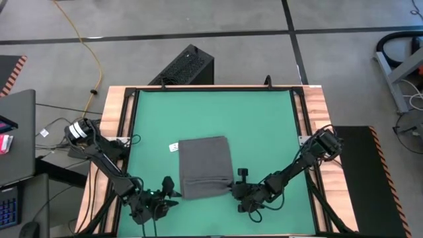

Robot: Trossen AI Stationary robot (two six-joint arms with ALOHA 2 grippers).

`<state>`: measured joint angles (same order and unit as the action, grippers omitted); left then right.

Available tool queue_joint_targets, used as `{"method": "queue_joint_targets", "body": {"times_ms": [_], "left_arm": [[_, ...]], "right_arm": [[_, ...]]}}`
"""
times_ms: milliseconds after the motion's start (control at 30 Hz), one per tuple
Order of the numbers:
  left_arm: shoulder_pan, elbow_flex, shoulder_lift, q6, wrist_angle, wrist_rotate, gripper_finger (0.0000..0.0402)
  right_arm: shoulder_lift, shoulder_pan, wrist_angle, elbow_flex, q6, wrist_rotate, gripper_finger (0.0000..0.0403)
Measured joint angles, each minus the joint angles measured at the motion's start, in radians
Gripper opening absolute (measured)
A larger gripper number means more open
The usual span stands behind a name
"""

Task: Roll towel
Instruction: Roll the gray towel

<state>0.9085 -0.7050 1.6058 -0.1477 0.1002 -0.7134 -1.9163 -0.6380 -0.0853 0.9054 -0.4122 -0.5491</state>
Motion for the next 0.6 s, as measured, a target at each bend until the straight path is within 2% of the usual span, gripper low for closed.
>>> {"method": "queue_joint_targets", "body": {"times_ms": [267, 367, 533, 600], "left_arm": [[-0.024, 0.022, 0.116, -0.153, 0.155, -0.036, 0.0172], [-0.04, 0.022, 0.157, -0.166, 0.223, -0.054, 0.0172], [-0.063, 0.019, 0.165, -0.163, 0.223, -0.057, 0.0172], [-0.075, 0.019, 0.165, -0.16, 0.202, -0.011, 0.0172]], "right_arm": [[0.0, 0.0, 0.001, 0.0, 0.0, 0.002, 0.0021], [0.0, 0.0, 0.001, 0.0, 0.0, 0.002, 0.0021], [0.0, 0.0, 0.002, 0.0, 0.001, 0.008, 0.0022], [0.0, 0.0, 0.002, 0.0, 0.001, 0.008, 0.0026]]}}
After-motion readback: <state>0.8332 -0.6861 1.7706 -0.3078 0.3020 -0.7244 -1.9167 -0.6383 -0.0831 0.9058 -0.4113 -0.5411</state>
